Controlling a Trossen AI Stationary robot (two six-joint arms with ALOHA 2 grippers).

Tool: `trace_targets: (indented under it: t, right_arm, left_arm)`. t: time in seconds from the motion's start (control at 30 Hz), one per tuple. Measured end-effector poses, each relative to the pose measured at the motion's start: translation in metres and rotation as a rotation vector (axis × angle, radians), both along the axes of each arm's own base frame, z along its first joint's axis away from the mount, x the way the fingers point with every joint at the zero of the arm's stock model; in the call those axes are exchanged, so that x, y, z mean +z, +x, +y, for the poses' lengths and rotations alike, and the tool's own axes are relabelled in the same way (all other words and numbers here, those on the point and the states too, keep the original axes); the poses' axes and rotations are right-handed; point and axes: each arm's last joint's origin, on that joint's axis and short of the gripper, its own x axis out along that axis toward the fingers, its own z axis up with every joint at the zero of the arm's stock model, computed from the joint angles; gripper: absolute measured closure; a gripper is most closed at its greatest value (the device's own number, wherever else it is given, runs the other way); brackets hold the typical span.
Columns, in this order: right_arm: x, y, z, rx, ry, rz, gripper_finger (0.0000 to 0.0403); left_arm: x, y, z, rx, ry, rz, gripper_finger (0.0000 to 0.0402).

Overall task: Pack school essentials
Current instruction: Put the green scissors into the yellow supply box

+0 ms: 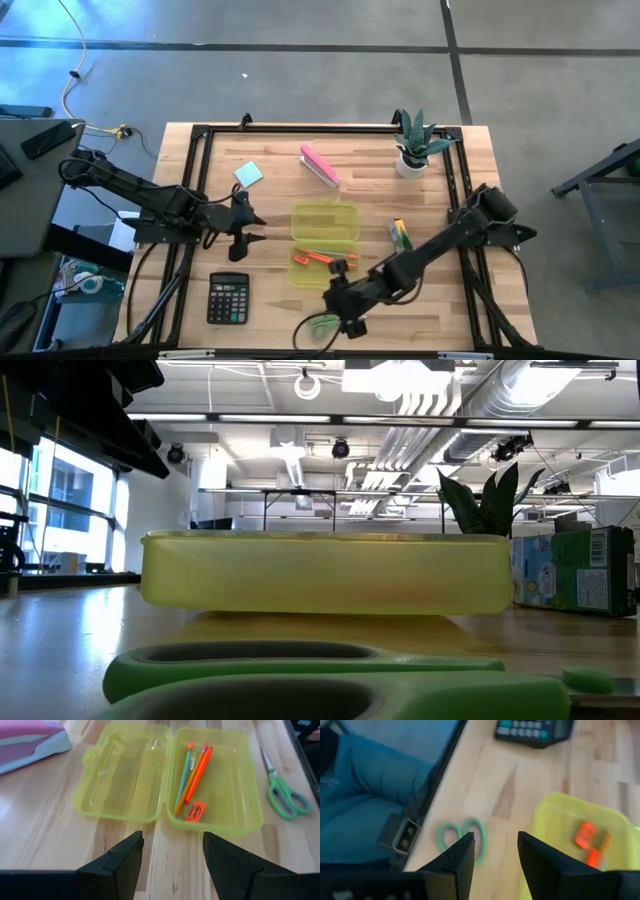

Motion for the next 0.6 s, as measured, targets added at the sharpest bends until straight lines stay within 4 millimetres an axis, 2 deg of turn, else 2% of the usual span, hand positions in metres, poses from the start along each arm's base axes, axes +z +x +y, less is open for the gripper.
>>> trace_targets:
  t: [0.23,0.6]
  right_arm:
    - [-0.022,0.015,0.011,0.045,-0.075,0.089,0.0261]
    - [-0.069,0.032,0.027,0.081,-0.013,0.121,0.0261]
  left_arm:
    - [-0.001,-0.001,0.0,0.0,0.004,0.018,0.0206]
    - [-0.001,-0.001,0.0,0.0,0.004,0.018,0.0206]
